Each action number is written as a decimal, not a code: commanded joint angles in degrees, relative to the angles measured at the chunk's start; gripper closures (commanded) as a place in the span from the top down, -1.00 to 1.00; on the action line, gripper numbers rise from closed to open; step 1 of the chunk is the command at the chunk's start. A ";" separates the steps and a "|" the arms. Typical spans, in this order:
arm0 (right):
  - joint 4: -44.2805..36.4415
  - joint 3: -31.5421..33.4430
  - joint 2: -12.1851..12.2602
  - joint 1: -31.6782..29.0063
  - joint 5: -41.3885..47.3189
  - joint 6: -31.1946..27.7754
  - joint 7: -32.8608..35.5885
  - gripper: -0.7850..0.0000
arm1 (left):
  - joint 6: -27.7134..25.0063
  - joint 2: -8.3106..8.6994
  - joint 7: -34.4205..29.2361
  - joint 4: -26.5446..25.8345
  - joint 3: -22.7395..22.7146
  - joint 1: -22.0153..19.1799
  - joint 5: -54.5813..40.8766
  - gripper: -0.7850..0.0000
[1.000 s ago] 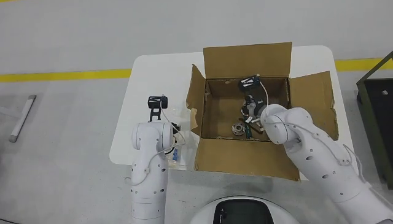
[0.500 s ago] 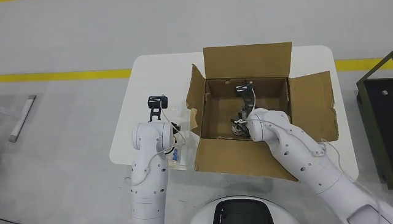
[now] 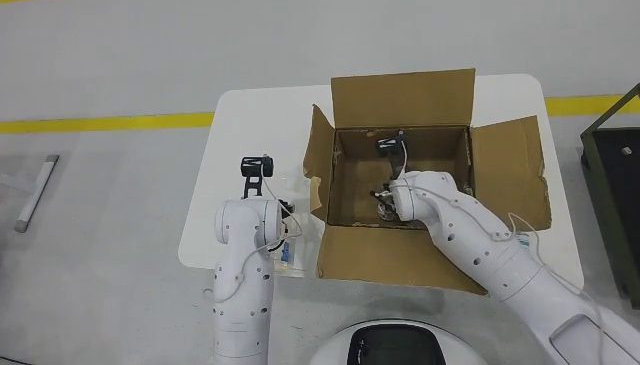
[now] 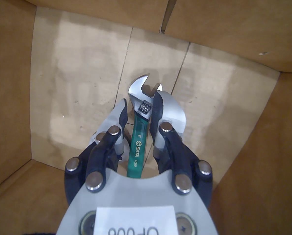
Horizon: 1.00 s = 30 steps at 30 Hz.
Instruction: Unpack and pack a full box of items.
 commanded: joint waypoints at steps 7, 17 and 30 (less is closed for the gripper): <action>1.12 0.02 -0.59 -0.06 -1.01 -0.74 0.86 -0.18 | 0.00 0.00 0.00 0.00 0.00 0.00 0.00 1.00; 2.69 0.01 -1.52 0.01 -1.61 -1.41 0.78 -0.29 | 0.00 0.00 0.00 0.00 0.00 0.00 0.00 1.00; 4.21 0.62 -2.50 0.23 -2.49 -2.21 1.21 -1.00 | 0.00 0.00 0.00 0.00 0.00 0.00 0.00 1.00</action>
